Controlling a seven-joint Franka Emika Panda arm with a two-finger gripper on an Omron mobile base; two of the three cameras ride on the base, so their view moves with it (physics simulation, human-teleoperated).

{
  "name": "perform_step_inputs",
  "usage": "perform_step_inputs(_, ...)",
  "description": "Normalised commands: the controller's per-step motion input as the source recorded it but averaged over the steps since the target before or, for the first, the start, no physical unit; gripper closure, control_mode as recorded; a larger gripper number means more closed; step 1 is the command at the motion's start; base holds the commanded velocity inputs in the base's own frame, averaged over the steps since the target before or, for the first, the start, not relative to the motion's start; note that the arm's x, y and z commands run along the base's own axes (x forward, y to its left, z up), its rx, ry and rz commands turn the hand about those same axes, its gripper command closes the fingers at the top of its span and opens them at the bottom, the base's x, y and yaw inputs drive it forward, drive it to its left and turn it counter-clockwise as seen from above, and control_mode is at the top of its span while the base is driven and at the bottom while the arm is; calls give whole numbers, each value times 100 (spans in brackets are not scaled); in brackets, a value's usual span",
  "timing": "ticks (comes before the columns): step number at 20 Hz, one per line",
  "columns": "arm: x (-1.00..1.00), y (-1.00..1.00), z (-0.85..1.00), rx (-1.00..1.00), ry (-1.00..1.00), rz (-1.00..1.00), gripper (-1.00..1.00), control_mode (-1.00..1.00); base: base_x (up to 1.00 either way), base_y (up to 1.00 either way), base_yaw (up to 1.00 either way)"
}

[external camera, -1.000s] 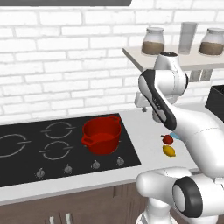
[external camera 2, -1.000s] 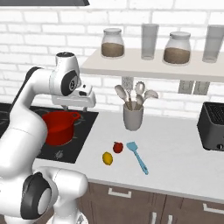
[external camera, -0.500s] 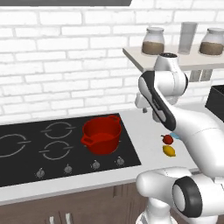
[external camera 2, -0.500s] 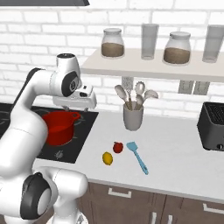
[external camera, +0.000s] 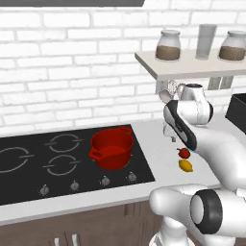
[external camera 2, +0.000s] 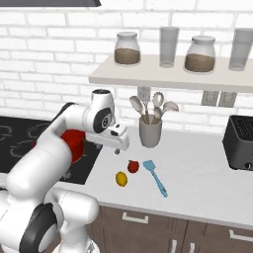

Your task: Put the lemon and bell pepper in the pot. Retrieve the spatula and lightly stir the vegetables in the pot.

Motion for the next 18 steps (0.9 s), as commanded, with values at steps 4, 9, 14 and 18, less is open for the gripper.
perform_step_inputs(4, 0, -60, -91, -1, 0, -3, -100, -100, 0, 0, 0)
perform_step_inputs(9, 0, -11, -92, -10, 5, 0, -100, -100, 0, 0, 0)
perform_step_inputs(14, 2, -9, -74, -5, 0, 3, -100, -100, 0, 0, 0)
perform_step_inputs(18, 23, -13, -51, -1, 0, 6, -100, -100, 0, 0, 0)
